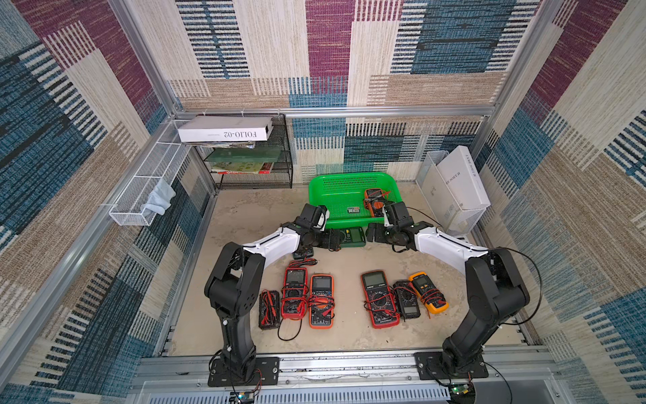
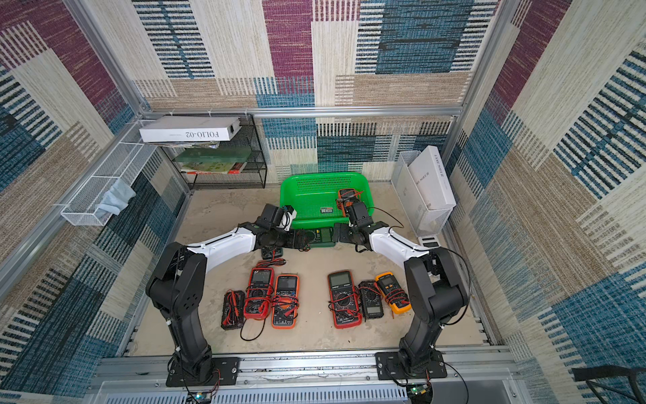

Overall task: Put the multimeter into the basket
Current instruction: Adjust the multimeter at the center of the board.

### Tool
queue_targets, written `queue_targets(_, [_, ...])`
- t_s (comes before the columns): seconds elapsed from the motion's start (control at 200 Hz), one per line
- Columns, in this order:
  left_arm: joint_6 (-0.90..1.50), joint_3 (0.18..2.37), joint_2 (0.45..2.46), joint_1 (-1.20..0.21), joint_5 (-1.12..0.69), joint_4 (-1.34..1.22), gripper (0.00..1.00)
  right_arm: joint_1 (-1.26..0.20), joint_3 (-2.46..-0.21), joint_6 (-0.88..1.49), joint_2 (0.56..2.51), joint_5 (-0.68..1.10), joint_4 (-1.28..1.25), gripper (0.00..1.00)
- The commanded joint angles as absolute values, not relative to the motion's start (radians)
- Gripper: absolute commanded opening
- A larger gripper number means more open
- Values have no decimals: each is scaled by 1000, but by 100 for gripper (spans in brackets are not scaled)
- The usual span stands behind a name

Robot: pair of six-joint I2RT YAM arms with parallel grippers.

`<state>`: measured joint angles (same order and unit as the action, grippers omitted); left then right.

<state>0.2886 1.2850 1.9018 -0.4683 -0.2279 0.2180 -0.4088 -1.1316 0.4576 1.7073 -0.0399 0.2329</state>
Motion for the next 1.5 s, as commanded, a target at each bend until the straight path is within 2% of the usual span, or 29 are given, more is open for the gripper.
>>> queue_targets(0.0, [247, 1294, 1923, -468, -207, 201, 98, -405, -1114, 466, 1678, -35, 218, 100])
queue_targets(0.561, [248, 1286, 1982, -493, -342, 97, 96, -384, -987, 498, 1509, -71, 224, 100])
queue_targets(0.977, [331, 1200, 1873, -689, -370, 34, 96, -306, -960, 507, 1469, -68, 231, 99])
queue_targets(1.142, [364, 1127, 1757, -748, -291, 36, 96, -313, -987, 551, 1492, -49, 255, 99])
queue_targets(1.282, [421, 1095, 1662, -746, -97, 117, 98, -374, -1020, 633, 1522, -71, 275, 99])
queue_targets(1.357, [399, 1117, 1657, -737, -36, 168, 99, -412, -1044, 677, 1540, -107, 286, 99])
queue_targets(1.498, [343, 1170, 1706, -702, -46, 189, 99, -438, -1075, 709, 1568, -122, 288, 99])
